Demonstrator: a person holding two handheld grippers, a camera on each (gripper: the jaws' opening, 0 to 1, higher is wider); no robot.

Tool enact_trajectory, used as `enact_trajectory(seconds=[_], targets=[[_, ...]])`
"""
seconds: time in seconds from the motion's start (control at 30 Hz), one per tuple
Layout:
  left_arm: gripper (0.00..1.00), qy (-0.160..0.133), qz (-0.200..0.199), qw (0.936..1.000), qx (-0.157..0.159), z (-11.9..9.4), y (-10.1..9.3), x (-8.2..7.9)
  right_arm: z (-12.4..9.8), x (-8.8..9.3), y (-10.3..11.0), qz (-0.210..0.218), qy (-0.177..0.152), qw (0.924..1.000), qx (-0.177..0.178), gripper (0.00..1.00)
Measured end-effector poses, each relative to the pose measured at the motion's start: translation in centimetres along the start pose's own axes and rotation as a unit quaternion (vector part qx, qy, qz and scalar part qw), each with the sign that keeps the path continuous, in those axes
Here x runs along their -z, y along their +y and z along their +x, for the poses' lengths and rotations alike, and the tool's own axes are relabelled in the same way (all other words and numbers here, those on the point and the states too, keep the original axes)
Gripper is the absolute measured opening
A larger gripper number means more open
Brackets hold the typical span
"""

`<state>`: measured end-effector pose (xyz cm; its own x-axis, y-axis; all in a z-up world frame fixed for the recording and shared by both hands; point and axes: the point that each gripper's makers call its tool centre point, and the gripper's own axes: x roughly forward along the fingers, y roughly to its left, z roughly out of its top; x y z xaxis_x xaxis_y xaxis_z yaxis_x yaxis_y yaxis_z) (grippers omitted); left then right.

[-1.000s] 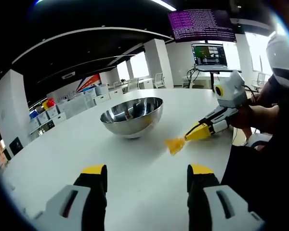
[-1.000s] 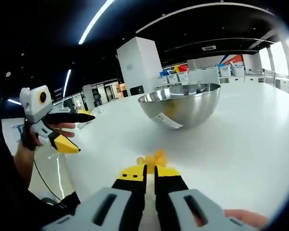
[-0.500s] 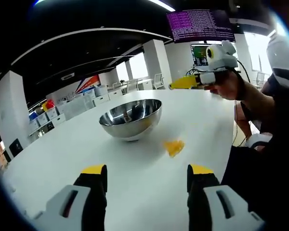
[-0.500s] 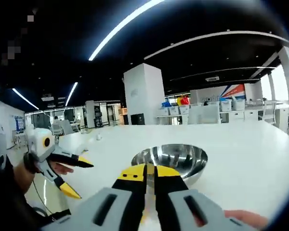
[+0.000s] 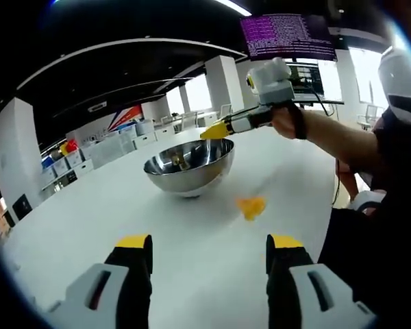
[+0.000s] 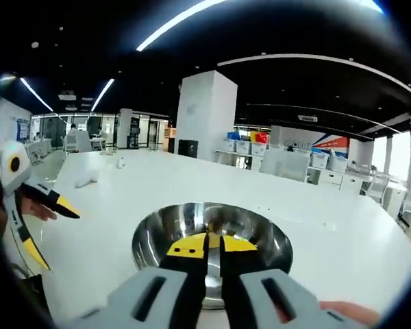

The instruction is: Pick up the QQ candy scattered on the table and place it into the stainless steel bowl on the table

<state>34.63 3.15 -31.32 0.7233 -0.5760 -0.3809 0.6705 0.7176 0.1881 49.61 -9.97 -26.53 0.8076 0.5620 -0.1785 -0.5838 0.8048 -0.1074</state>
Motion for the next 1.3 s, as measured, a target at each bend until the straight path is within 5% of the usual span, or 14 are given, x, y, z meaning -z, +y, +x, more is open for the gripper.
enact_trajectory(seconds=[0.67, 1.3], targets=[[0.67, -0.003, -0.002, 1.0000, -0.003, 0.1, 0.0, -0.2, -0.5, 0.2, -0.4, 0.008, -0.005, 1.0000, 0.001, 0.06], [0.67, -0.006, 0.002, 1.0000, -0.003, 0.0, -0.4, -0.7, -5.0, -3.9, -0.5, 0.012, -0.056, 0.9984, -0.003, 0.06]])
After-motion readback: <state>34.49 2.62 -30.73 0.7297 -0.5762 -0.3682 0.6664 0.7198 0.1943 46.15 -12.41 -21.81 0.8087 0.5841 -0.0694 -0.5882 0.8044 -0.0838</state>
